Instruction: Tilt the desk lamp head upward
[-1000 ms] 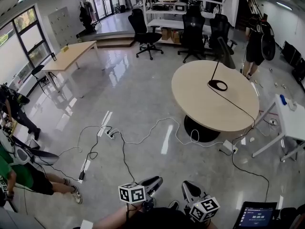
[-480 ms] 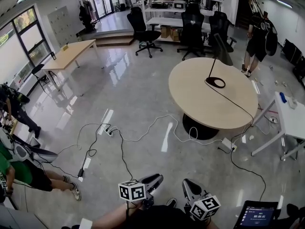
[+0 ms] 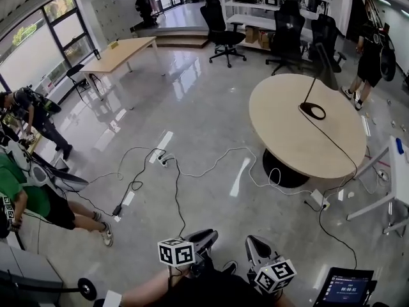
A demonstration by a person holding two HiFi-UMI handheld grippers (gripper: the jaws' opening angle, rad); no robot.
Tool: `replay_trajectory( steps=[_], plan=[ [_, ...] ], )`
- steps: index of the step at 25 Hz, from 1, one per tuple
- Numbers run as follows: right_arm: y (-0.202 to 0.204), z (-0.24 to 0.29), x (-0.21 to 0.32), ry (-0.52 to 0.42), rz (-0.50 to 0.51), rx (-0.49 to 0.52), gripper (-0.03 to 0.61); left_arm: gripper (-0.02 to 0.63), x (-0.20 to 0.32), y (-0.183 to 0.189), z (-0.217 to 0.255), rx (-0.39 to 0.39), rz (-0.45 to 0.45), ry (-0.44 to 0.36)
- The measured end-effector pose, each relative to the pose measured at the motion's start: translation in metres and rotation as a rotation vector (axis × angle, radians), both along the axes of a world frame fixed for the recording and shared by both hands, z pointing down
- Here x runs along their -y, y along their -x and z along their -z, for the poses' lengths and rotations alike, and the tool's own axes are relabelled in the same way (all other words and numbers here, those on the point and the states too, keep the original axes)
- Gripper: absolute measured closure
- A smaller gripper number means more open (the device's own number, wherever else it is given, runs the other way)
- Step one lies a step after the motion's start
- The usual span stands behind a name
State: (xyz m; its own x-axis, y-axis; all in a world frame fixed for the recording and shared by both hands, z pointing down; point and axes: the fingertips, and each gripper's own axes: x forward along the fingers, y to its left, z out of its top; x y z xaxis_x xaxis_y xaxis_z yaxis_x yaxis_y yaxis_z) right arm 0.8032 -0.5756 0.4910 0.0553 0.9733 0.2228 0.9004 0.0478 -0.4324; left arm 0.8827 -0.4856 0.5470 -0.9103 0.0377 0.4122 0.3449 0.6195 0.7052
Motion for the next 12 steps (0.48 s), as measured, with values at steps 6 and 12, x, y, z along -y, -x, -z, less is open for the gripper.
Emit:
replay_trajectory(
  steps=[6, 12],
  plan=[
    [0.015, -0.012, -0.019, -0.018, 0.039, 0.012, 0.577, 0.517, -0.012, 0.013, -0.01, 0.015, 0.028, -0.008],
    [0.028, -0.023, -0.06, -0.065, 0.05, 0.053, 0.577, 0.516, -0.053, 0.026, -0.017, 0.04, 0.044, -0.022]
  ],
)
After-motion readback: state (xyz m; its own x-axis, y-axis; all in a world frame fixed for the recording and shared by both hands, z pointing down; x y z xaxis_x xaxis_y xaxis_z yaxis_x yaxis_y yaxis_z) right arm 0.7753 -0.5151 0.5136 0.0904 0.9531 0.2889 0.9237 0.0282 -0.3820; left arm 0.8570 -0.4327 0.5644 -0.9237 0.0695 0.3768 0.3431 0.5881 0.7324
